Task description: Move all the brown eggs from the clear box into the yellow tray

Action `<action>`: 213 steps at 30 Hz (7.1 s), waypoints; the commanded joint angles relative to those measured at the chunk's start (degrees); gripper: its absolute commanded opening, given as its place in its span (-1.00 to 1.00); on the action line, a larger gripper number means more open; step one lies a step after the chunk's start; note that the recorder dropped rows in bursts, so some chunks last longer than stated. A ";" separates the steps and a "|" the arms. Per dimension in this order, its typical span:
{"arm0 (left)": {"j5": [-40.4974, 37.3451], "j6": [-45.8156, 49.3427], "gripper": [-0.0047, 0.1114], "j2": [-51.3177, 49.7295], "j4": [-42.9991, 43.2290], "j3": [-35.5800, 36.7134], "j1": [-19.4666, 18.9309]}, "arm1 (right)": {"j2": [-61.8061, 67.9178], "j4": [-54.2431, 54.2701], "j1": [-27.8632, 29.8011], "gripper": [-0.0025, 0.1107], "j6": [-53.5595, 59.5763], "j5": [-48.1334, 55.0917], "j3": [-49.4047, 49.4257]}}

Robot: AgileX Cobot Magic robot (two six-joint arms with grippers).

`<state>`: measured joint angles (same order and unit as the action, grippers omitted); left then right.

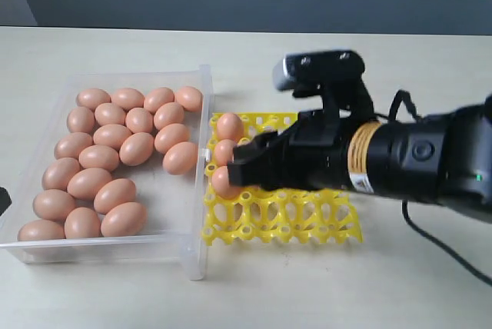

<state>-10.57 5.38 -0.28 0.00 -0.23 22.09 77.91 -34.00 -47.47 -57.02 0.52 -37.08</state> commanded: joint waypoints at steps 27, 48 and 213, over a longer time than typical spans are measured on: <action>-1.05 -0.23 -0.91 0.28 3.85 0.23 0.37 | 15.71 94.95 8.10 -0.96 101.79 26.26 -20.83; -4.44 -0.32 -0.91 0.28 10.17 0.23 -9.61 | 8.53 133.95 7.99 -0.96 160.50 25.75 0.11; -7.02 -2.56 -0.91 0.28 -0.31 0.23 -13.26 | 18.40 46.54 -15.81 -0.96 28.91 -63.32 22.99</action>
<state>-18.28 2.83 -0.28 0.00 -0.23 9.17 92.54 9.19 -63.42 -27.60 -58.96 -13.97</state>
